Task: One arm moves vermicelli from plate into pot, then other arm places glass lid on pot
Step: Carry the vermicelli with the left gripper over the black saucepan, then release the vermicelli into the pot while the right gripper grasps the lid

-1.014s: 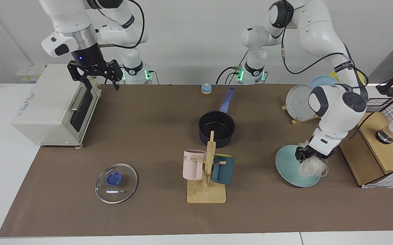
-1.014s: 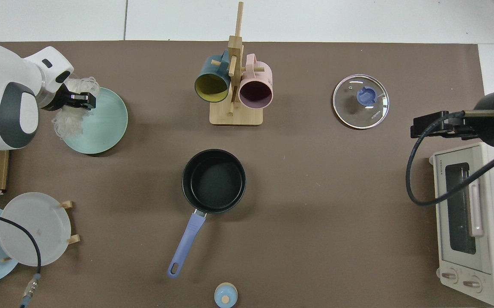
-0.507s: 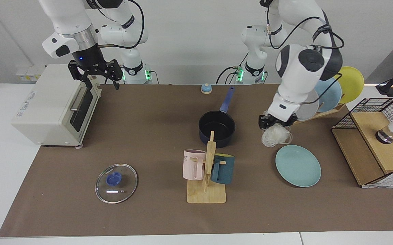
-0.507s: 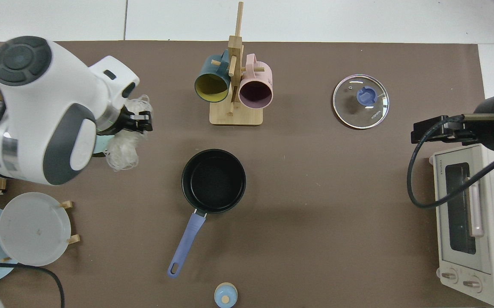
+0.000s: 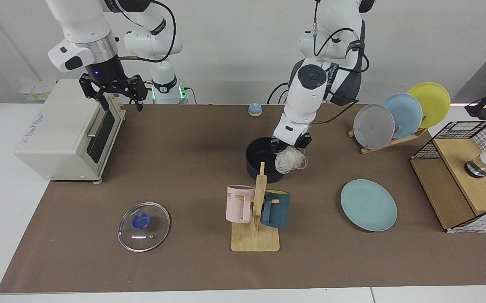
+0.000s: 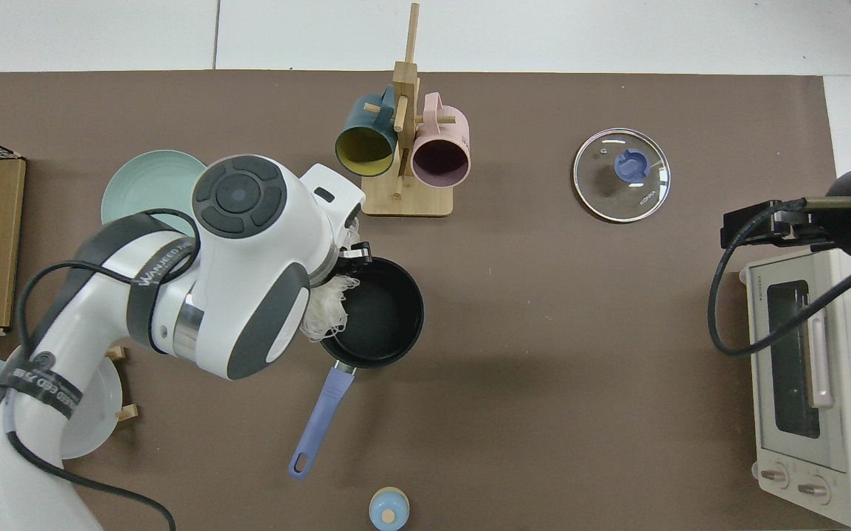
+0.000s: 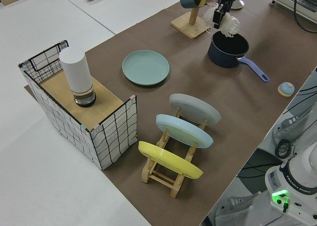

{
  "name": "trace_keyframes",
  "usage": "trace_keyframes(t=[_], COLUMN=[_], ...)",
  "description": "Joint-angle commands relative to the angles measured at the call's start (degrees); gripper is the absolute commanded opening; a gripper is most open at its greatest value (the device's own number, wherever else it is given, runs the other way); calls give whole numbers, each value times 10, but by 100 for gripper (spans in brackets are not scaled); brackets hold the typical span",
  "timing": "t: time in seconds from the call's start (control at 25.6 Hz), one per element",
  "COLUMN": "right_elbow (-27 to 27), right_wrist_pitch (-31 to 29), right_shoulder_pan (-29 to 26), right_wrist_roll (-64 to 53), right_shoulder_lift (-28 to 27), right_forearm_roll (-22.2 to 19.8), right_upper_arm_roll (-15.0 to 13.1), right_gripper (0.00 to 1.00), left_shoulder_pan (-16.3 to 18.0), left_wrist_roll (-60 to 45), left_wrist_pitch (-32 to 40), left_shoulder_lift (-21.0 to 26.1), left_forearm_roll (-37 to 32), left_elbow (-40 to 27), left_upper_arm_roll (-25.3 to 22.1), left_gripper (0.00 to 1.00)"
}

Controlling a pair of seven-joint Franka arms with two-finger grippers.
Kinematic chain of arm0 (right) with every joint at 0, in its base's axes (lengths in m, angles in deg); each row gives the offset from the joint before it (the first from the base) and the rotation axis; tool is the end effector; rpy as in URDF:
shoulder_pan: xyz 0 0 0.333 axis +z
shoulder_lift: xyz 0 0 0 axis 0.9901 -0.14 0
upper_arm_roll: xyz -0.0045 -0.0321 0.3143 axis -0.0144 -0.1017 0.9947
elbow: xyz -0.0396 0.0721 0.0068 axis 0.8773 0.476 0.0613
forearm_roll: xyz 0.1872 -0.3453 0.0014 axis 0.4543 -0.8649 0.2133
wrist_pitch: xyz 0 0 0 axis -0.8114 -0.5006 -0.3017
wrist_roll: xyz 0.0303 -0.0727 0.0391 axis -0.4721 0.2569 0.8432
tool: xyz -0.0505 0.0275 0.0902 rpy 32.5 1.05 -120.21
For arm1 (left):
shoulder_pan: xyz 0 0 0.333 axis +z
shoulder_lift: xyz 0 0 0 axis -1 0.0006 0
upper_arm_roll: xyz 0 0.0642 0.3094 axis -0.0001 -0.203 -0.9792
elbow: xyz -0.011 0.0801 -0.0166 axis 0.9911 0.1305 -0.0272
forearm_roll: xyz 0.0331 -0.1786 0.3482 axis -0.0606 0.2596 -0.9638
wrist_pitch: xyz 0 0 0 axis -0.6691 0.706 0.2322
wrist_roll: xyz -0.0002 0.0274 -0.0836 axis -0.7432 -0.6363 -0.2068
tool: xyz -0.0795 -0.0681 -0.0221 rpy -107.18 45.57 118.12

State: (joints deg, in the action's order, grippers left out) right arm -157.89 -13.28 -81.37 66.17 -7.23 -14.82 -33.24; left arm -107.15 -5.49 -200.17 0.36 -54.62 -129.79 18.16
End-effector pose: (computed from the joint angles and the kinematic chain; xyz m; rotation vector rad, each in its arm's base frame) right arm 0.5583 0.0380 0.6505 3.1368 -0.1195 0.0581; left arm 0.5496 -0.2809 0.4329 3.1004 0.2036 -0.0312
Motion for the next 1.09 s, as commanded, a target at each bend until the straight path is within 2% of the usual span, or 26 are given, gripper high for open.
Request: trace_keyframes(t=[0.0,0.19,0.39,0.43,0.47,0.51,0.58,0.7,0.86,1.05], right_elbow=[-4,23,129,150,180,208,263,307,318,312], right_wrist_pitch=[9,24,29,29,29,30,26,-1,-74,-124], right_shoulder_pan=[-6,-13,-16,-16,-16,-18,-22,-14,-14,-22], right_wrist_roll=[-10,-11,-12,-12,-12,-13,-13,-13,-18,-27], right_shoulder_lift=[7,-23,-118,-143,-174,-203,-260,-320,-381,-422], right_forearm_roll=[-10,-10,-6,-7,-8,-13,-16,-31,-48,-70], right_upper_arm_roll=[3,3,7,9,13,21,32,32,32,38], right_gripper=[100,100,100,100,100,100,100,100,100,100], left_shoulder_pan=[-11,-36,-37,-35,-31,-31,-30,-30,-2,52], left_wrist_roll=[-41,-84,-83,-80,-79,-77,-77,-73,-26,81], left_wrist_pitch=[-75,-139,-164,-162,-161,-158,-154,-147,-94,-28], left_shoulder_lift=[-31,-27,-24,-22,-20,-21,-21,-28,-47,-53], left_forearm_roll=[-4,-24,-32,-32,-32,-32,-33,-38,-47,-46], left_elbow=[-91,-136,-158,-155,-152,-152,-151,-146,-114,-61], left_upper_arm_roll=[19,20,20,20,21,21,18,12,5,5], left_gripper=[0,0,0,25,81,99,100,100,100,100])
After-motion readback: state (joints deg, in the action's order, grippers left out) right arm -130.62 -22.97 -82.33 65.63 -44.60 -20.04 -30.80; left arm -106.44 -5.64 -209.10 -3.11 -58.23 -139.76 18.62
